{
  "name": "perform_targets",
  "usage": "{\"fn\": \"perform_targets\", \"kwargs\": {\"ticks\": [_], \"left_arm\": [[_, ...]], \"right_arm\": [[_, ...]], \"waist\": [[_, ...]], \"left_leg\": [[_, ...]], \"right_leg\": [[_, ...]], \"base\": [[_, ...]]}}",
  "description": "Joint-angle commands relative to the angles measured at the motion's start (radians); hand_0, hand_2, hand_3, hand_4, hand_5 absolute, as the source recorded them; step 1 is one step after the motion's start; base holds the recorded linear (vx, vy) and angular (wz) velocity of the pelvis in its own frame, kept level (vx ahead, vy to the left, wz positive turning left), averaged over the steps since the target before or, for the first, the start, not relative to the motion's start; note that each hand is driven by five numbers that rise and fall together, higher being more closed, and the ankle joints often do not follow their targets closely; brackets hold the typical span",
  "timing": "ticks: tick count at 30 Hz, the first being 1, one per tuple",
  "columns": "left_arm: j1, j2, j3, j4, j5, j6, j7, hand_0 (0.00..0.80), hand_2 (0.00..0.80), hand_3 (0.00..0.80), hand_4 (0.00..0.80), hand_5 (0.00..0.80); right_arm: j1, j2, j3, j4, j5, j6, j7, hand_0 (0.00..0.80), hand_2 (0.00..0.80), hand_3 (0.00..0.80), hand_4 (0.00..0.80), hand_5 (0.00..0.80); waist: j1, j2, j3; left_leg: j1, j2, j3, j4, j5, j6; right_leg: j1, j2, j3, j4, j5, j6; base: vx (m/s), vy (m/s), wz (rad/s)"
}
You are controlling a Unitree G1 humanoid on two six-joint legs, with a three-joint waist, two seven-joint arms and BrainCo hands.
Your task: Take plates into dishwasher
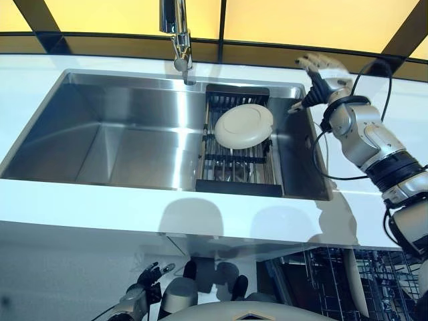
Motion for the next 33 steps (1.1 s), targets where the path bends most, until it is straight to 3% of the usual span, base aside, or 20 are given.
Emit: {"fn": "perform_targets", "kwargs": {"ticks": [1, 3, 5, 10, 15, 17, 23, 27, 33], "left_arm": [[-0.068, 0.021, -0.031, 0.053, 0.025, -0.014, -0.008, 0.0, 0.0, 0.0, 0.0, 0.0], [-0.077, 0.019, -0.041, 0.063, 0.018, -0.014, -0.005, 0.0, 0.0, 0.0, 0.0, 0.0], [-0.079, 0.018, -0.047, 0.071, 0.016, -0.019, -0.01, 0.0, 0.0, 0.0, 0.0, 0.0], [-0.068, 0.009, -0.05, 0.065, 0.019, -0.022, -0.006, 0.0, 0.0, 0.0, 0.0, 0.0], [-0.063, 0.0, -0.043, 0.059, 0.024, -0.016, 0.003, 0.0, 0.0, 0.0, 0.0, 0.0], [-0.062, -0.003, -0.039, 0.057, 0.02, -0.016, 0.007, 0.0, 0.0, 0.0, 0.0, 0.0], [-0.053, -0.003, -0.023, 0.05, 0.029, -0.022, 0.008, 0.0, 0.0, 0.0, 0.0, 0.0], [-0.056, 0.003, -0.016, 0.051, 0.028, -0.031, 0.003, 0.0, 0.0, 0.0, 0.0, 0.0], [-0.064, 0.01, -0.017, 0.045, 0.031, -0.029, 0.006, 0.0, 0.0, 0.0, 0.0, 0.0]], "right_arm": [[-0.028, 0.033, -0.022, 0.037, 0.235, 0.026, 0.122, 0.0, 0.0, 0.0, 0.0, 0.0], [-0.019, 0.072, -0.037, 0.076, 0.328, 0.022, 0.181, 0.0, 0.0, 0.0, 0.0, 0.0], [-0.011, 0.107, -0.057, 0.115, 0.309, -0.009, 0.198, 0.0, 0.0, 0.0, 0.0, 0.0], [-0.012, 0.114, -0.032, 0.106, 0.031, -0.083, 0.097, 0.0, 0.0, 0.0, 0.0, 0.0], [-0.005, 0.114, 0.009, 0.025, -0.167, -0.07, 0.056, 0.0, 0.0, 0.0, 0.0, 0.0], [-0.003, 0.113, 0.031, -0.008, -0.335, -0.094, -0.016, 0.0, 0.0, 0.0, 0.0, 0.0], [0.008, 0.076, 0.072, -0.063, -0.574, -0.108, -0.197, 0.0, 0.0, 0.0, 0.0, 0.0], [0.03, 0.074, 0.077, -0.088, -0.403, -0.029, -0.118, 0.0, 0.0, 0.0, 0.0, 0.0], [0.009, 0.051, 0.098, -0.067, -0.561, -0.096, -0.121, 0.0, 0.0, 0.0, 0.0, 0.0]], "waist": [[0.032, -0.033, -0.002], [0.033, -0.031, 0.002], [0.036, -0.029, 0.004], [0.04, -0.026, 0.008], [0.037, -0.027, 0.007], [0.037, -0.026, 0.009], [0.044, -0.027, 0.012], [0.044, -0.03, 0.019], [0.045, -0.034, 0.027]], "left_leg": [[0.057, 0.03, -0.009, -0.002, -0.082, -0.032], [0.062, 0.031, -0.01, -0.002, -0.083, -0.033], [0.063, 0.03, -0.014, -0.002, -0.081, -0.035], [0.064, 0.027, -0.022, -0.002, -0.075, -0.036], [0.067, 0.026, -0.018, -0.002, -0.076, -0.034], [0.065, 0.026, -0.018, -0.002, -0.076, -0.032], [0.053, 0.025, -0.024, -0.002, -0.076, -0.025], [0.039, 0.027, -0.022, -0.002, -0.072, -0.025], [0.037, 0.025, -0.023, -0.002, -0.071, -0.024]], "right_leg": [[0.053, -0.122, 0.01, -0.001, -0.008, 0.124], [0.059, -0.123, 0.009, -0.001, -0.009, 0.12], [0.061, -0.124, 0.008, -0.001, -0.009, 0.118], [0.063, -0.126, 0.009, -0.001, -0.003, 0.123], [0.066, -0.125, 0.013, -0.001, -0.003, 0.125], [0.064, -0.124, 0.017, -0.001, -0.004, 0.127], [0.053, -0.12, 0.018, -0.001, -0.005, 0.13], [0.042, -0.12, 0.017, -0.001, -0.005, 0.131], [0.04, -0.119, 0.013, -0.001, -0.002, 0.129]], "base": [[0.0, 0.0, 0.0], [0.0, 0.0, 0.0], [0.0, 0.0, 0.0], [0.0, 0.0, 0.0], [0.0, 0.0, 0.0], [0.0, 0.0, 0.0], [-0.005, -0.003, 0.0], [-0.051, -0.016, 0.0], [-0.011, -0.007, 0.0]]}}
